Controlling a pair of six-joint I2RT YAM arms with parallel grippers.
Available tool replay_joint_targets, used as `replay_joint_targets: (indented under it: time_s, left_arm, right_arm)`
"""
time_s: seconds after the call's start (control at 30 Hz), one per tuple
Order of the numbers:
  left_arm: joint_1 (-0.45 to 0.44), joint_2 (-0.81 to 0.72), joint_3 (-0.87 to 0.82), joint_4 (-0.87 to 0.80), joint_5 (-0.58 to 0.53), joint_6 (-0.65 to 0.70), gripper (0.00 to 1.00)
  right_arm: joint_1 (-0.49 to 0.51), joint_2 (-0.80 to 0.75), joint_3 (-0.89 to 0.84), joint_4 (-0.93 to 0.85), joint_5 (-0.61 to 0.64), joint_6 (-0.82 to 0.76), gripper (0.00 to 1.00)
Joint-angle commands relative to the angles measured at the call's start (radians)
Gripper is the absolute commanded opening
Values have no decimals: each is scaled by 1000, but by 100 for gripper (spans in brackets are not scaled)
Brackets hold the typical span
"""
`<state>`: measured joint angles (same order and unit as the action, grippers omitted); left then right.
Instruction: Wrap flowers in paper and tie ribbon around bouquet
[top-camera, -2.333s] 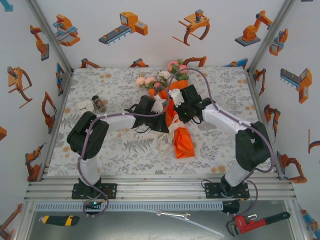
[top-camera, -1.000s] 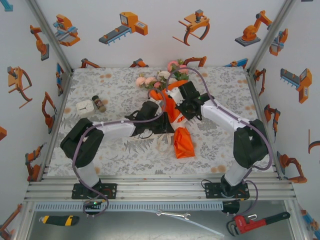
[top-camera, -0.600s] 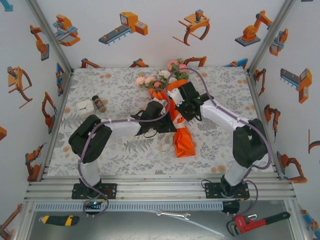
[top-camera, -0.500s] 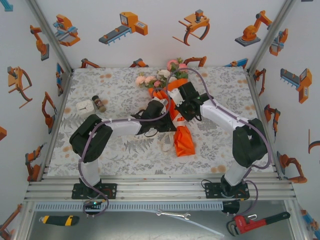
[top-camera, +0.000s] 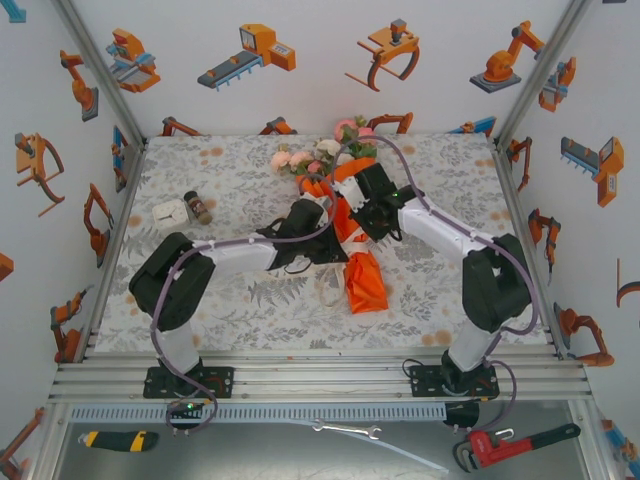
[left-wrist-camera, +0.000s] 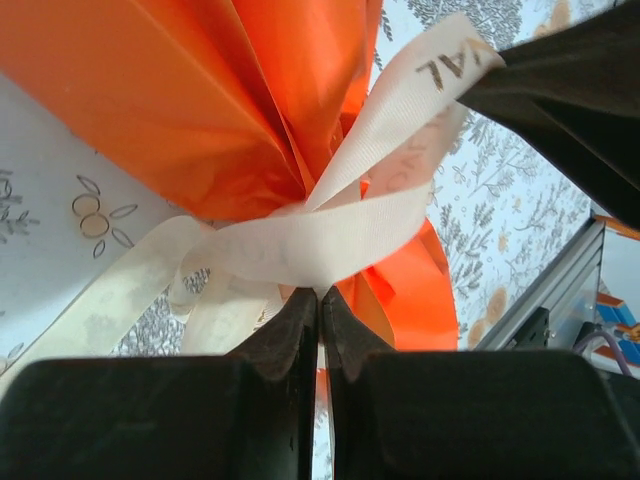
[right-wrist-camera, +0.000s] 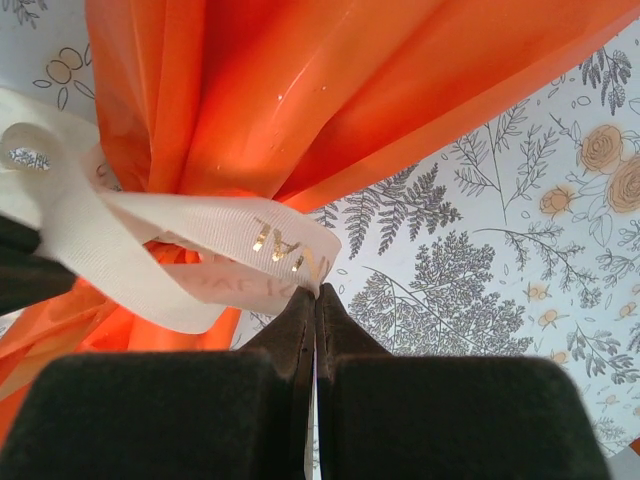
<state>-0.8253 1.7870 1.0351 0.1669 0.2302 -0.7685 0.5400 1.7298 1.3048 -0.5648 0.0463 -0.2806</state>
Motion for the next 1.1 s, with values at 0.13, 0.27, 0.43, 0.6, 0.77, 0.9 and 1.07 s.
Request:
replay_joint_targets:
  time_s: [0.13,0.27,0.43,0.6,0.77,0.9,1.07]
  left_arm:
    - [21,-124,-66,-49,-10,27,14]
    - [26,-121,-72,-44,9,23,13]
    - [29,-150,-117,-2,30,-21,6]
    - [37,-164,-148,30,33,-50,5]
    - [40,-153,-148,38,38,-53,5]
    - [41,-152,-148,42,38,-57,5]
    - [45,-164,-151,39,34,-57,5]
  right_arm:
    - [0,31,45,-26,18,20,2]
    - [0,33,51,-25,16,23,2]
    - [0,37,50,-21,0,49,20]
    - [-2,28,15,45,-29,170,25]
    - [-11,-6,-56,141,-25,337,31]
    - [-41,-30,-97,182,-49,491,35]
    - [-41,-58,-174,251,-40,601,41]
